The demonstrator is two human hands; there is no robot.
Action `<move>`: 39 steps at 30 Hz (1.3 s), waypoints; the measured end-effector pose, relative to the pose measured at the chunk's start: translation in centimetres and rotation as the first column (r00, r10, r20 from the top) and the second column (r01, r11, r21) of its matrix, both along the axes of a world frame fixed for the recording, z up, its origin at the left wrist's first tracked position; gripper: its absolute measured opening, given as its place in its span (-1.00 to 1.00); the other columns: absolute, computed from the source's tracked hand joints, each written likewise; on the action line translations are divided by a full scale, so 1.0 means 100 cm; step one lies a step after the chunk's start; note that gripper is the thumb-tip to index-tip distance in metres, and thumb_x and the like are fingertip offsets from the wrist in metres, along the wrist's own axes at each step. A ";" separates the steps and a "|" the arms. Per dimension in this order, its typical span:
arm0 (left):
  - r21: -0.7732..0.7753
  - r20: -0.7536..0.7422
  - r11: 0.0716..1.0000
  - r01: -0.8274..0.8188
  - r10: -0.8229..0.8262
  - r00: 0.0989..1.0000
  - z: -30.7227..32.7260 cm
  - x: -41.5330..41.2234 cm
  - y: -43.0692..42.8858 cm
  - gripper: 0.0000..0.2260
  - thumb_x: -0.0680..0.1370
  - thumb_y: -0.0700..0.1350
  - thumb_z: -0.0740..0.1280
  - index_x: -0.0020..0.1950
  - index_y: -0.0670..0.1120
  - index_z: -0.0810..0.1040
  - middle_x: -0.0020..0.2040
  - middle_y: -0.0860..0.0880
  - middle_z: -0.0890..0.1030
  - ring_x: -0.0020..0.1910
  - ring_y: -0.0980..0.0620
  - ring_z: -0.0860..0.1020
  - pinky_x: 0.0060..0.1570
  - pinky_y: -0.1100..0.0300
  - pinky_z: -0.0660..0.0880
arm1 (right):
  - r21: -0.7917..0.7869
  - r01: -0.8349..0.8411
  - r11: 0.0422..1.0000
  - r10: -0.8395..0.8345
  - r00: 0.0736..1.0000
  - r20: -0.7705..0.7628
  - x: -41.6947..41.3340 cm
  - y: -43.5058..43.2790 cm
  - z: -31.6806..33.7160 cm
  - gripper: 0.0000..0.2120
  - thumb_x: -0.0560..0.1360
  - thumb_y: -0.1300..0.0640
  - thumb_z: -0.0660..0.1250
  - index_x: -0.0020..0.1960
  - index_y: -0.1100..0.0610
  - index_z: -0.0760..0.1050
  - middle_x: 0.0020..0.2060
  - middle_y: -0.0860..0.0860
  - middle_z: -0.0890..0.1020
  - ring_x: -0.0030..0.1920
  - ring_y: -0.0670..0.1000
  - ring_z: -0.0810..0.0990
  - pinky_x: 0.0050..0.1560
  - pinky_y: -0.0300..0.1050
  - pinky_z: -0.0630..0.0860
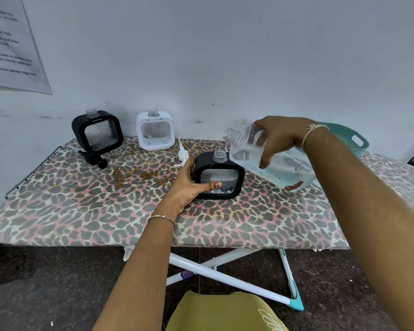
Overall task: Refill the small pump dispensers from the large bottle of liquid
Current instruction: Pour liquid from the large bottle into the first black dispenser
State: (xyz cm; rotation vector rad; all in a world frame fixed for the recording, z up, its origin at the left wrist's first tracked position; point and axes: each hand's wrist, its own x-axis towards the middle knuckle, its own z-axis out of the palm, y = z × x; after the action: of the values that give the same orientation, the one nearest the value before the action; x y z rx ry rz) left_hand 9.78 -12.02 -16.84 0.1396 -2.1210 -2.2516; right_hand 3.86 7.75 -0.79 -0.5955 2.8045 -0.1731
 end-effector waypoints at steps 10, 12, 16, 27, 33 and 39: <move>-0.006 -0.009 0.999 -0.032 0.032 0.999 0.000 0.002 0.004 -0.19 0.29 -0.36 0.53 0.46 -0.06 0.28 0.24 0.00 0.53 0.25 0.04 0.50 0.24 0.13 0.47 | -0.636 0.159 0.755 -0.231 0.972 -0.032 -0.004 0.031 -0.046 -0.35 0.14 0.21 0.65 0.15 0.12 0.46 0.05 0.05 0.65 0.03 0.02 0.62 0.13 0.04 0.56; 0.008 -0.007 0.999 -0.033 0.033 0.999 0.001 0.003 0.005 -0.19 0.29 -0.37 0.53 0.46 -0.04 0.28 0.24 0.00 0.53 0.25 0.03 0.49 0.26 0.08 0.46 | -0.742 0.214 0.635 -0.330 0.944 -0.010 -0.004 0.037 -0.060 -0.31 0.14 0.20 0.65 0.20 0.15 0.45 0.08 0.06 0.64 0.05 0.03 0.63 0.14 0.03 0.57; 0.008 -0.017 0.999 -0.040 0.041 0.999 0.000 0.005 0.007 -0.21 0.29 -0.36 0.53 0.44 -0.01 0.30 0.25 0.00 0.53 0.25 0.02 0.51 0.27 0.00 0.46 | -0.834 0.256 0.488 -0.515 0.856 -0.039 -0.003 0.039 -0.084 -0.30 0.09 0.08 0.65 0.17 0.13 0.49 0.04 -0.01 0.64 0.03 0.00 0.62 0.10 -0.02 0.57; -0.066 -0.092 0.990 -0.122 0.116 0.989 -0.001 0.016 0.018 -0.27 0.36 -0.35 0.49 0.44 -0.01 0.29 0.23 0.02 0.52 0.21 0.06 0.49 0.11 0.21 0.52 | -0.887 0.307 0.346 -0.660 0.752 0.003 0.011 0.041 -0.107 -0.32 0.21 -0.02 0.57 0.24 0.10 0.38 0.13 0.03 0.58 0.13 0.06 0.56 0.15 -0.02 0.52; -0.247 -0.104 0.952 -0.179 0.158 0.982 0.002 0.018 0.020 -0.28 0.35 -0.25 0.54 0.42 0.00 0.29 0.22 0.01 0.51 0.23 0.00 0.49 0.23 0.05 0.47 | -0.870 0.334 0.362 -0.650 0.759 0.021 0.017 0.041 -0.106 -0.32 0.29 0.02 0.57 0.26 0.18 0.31 0.19 0.11 0.54 0.20 0.13 0.52 0.19 -0.03 0.46; -0.389 -0.127 0.877 -0.282 0.251 0.959 0.006 0.024 0.024 -0.29 0.34 -0.18 0.56 0.40 -0.06 0.31 0.24 -0.04 0.52 0.24 -0.05 0.49 0.24 0.08 0.44 | -0.848 0.403 0.345 -0.664 0.743 0.083 0.026 0.044 -0.112 -0.22 0.26 0.05 0.60 0.32 0.20 0.27 0.21 0.11 0.51 0.22 0.15 0.51 0.24 0.02 0.47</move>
State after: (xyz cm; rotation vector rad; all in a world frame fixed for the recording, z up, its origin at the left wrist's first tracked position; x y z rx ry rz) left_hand 12.14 -9.59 -16.20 0.3055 -2.3073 -1.6063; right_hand 6.49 12.20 -12.03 0.2848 2.9105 -1.7879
